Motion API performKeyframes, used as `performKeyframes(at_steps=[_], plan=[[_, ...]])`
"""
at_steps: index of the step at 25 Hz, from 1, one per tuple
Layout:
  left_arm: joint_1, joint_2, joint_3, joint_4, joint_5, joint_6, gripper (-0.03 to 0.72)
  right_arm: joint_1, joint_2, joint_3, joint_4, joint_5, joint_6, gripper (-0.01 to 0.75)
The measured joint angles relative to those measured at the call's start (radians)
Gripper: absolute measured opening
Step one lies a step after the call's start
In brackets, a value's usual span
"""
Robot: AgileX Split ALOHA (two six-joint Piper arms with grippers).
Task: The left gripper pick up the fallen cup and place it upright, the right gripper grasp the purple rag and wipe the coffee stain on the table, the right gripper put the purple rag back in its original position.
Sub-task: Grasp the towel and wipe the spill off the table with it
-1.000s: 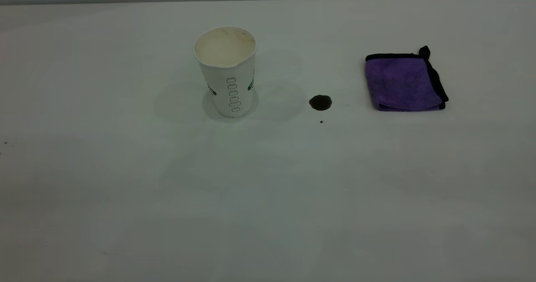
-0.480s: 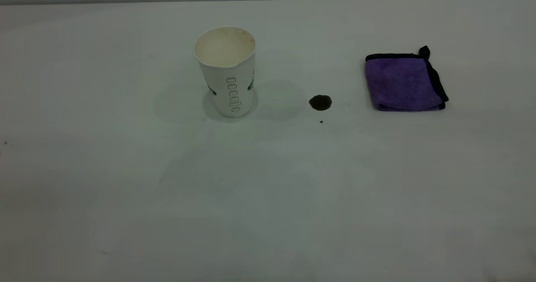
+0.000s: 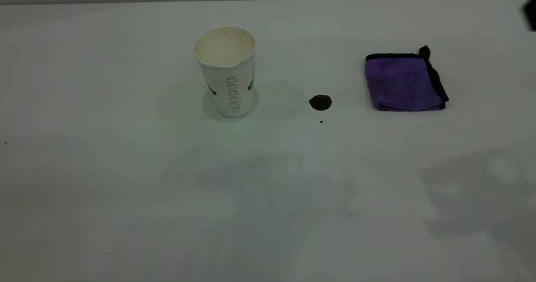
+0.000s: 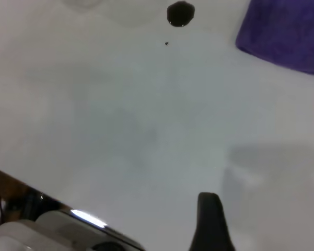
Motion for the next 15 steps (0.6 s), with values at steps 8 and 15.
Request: performKeyframes(at_steps=[8, 15], plan=[[0.0, 0.0, 0.0, 0.0, 0.0, 0.0, 0.438, 0.131, 0.418, -0.187, -0.093, -0.127, 0.039, 0.588], [0.0, 0.0, 0.0, 0.0, 0.0, 0.0, 0.438, 0.137, 0.752, -0.444, -0.296, -0.079, 0.25, 0.588]])
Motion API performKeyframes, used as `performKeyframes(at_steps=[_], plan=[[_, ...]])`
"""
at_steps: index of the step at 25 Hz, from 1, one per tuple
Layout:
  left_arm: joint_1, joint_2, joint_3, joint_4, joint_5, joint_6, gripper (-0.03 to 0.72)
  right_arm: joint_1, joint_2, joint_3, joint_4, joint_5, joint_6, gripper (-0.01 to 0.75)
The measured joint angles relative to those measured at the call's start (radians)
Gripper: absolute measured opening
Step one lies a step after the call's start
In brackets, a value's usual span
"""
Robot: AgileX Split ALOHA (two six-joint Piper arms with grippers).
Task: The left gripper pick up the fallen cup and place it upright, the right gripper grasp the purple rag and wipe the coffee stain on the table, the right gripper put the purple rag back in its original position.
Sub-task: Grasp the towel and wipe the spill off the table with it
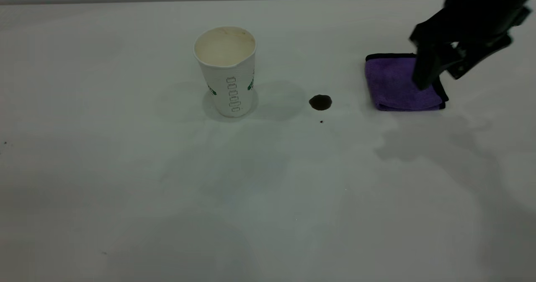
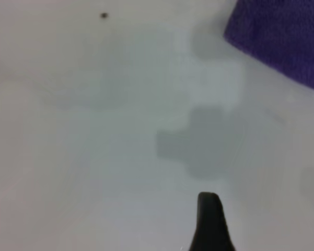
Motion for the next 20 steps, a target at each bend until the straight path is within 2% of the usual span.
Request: performKeyframes(at_steps=[7, 13, 20], plan=[[0.0, 0.0, 0.0, 0.0, 0.001, 0.0, 0.438, 0.0, 0.206, -0.28, -0.07, 0.022, 0.017, 0.588], [0.0, 0.0, 0.0, 0.0, 0.001, 0.0, 0.438, -0.002, 0.354, -0.458, -0.198, 0.066, 0.072, 0.588], [0.0, 0.0, 0.0, 0.0, 0.001, 0.0, 0.438, -0.028, 0.474, -0.559, -0.208, 0.128, 0.097, 0.588]])
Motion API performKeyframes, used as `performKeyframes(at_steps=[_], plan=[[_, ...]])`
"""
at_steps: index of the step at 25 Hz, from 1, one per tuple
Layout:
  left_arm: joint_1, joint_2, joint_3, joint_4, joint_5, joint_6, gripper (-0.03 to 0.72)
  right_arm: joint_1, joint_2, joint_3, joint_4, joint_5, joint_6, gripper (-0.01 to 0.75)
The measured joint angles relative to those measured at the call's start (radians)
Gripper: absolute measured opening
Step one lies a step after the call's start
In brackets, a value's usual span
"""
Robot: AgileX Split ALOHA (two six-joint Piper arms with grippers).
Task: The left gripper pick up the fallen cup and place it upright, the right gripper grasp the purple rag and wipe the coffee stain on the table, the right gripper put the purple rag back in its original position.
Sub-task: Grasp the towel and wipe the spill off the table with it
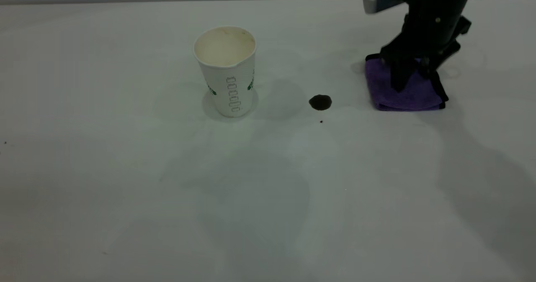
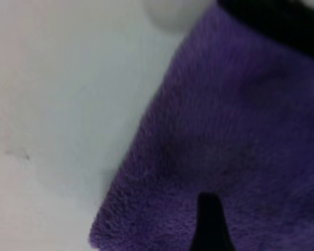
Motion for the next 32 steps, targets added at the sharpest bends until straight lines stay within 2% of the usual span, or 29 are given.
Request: performKeyframes(at_steps=[4, 6, 8, 10, 12, 19, 24, 32], plan=[[0.0, 0.0, 0.0, 0.0, 0.0, 0.0, 0.438, 0.0, 0.028, -0.008, 0.009, 0.0, 0.002, 0.555], [0.0, 0.0, 0.0, 0.0, 0.0, 0.0, 0.438, 0.0, 0.032, -0.01, 0.026, 0.0, 0.003, 0.492], [0.0, 0.0, 0.0, 0.0, 0.0, 0.0, 0.438, 0.0, 0.032, -0.011, 0.057, 0.002, -0.002, 0.367], [0.0, 0.0, 0.0, 0.0, 0.0, 0.0, 0.438, 0.0, 0.034, -0.012, 0.108, 0.004, -0.031, 0.175], [0.0, 0.0, 0.0, 0.0, 0.0, 0.0, 0.438, 0.004, 0.036, -0.012, 0.167, 0.005, -0.067, 0.072], [0.0, 0.0, 0.0, 0.0, 0.0, 0.0, 0.438, 0.071, 0.044, -0.012, 0.397, -0.036, -0.198, 0.054], [0.0, 0.0, 0.0, 0.0, 0.0, 0.0, 0.438, 0.109, 0.047, -0.012, 0.42, -0.084, -0.207, 0.054], [0.0, 0.0, 0.0, 0.0, 0.0, 0.0, 0.438, 0.166, 0.047, -0.012, 0.429, -0.067, -0.208, 0.054]])
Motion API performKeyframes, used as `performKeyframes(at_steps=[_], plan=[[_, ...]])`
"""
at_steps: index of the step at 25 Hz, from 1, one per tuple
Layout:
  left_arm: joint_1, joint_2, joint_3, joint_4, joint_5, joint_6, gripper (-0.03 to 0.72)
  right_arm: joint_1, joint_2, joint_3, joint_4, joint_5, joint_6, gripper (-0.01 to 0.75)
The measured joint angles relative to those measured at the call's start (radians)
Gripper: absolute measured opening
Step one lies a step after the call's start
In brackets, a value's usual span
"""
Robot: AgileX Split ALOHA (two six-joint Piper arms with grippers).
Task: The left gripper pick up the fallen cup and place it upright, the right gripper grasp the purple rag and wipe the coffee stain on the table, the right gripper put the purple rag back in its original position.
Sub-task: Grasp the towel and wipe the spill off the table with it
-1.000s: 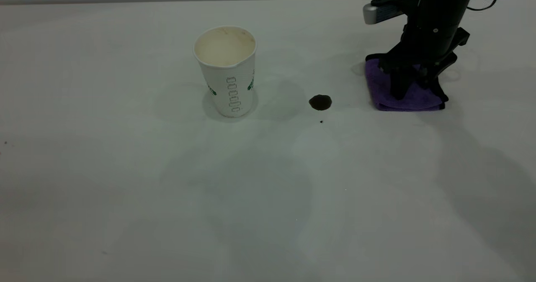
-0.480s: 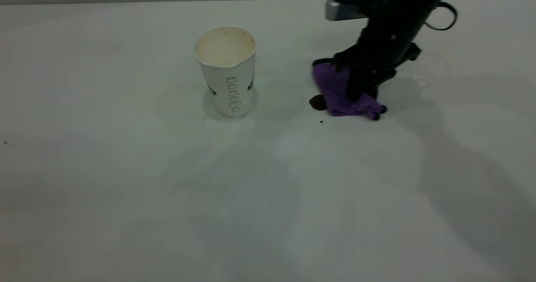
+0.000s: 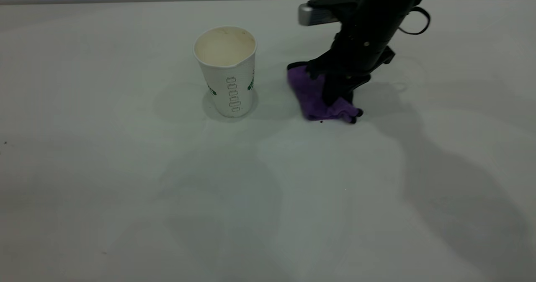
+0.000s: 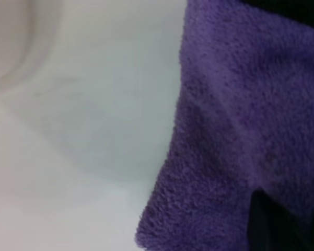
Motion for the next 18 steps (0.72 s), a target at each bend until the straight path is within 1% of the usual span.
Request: performKeyframes(at_steps=[4, 9, 10, 12, 15, 18], plan=[[0.0, 0.0, 0.0, 0.0, 0.0, 0.0, 0.438, 0.029, 0.001, 0.0, 0.011, 0.049, -0.001, 0.054], [0.0, 0.0, 0.0, 0.0, 0.0, 0.0, 0.438, 0.042, 0.004, 0.0, 0.015, 0.199, -0.014, 0.054], [0.0, 0.0, 0.0, 0.0, 0.0, 0.0, 0.438, 0.043, 0.007, 0.0, 0.015, 0.214, -0.027, 0.054], [0.0, 0.0, 0.0, 0.0, 0.0, 0.0, 0.438, 0.043, 0.006, 0.0, 0.015, 0.212, -0.034, 0.054], [0.0, 0.0, 0.0, 0.0, 0.0, 0.0, 0.438, 0.043, 0.006, 0.0, 0.009, 0.168, -0.016, 0.054], [0.0, 0.0, 0.0, 0.0, 0.0, 0.0, 0.438, 0.043, 0.006, 0.001, -0.002, 0.09, 0.024, 0.055]])
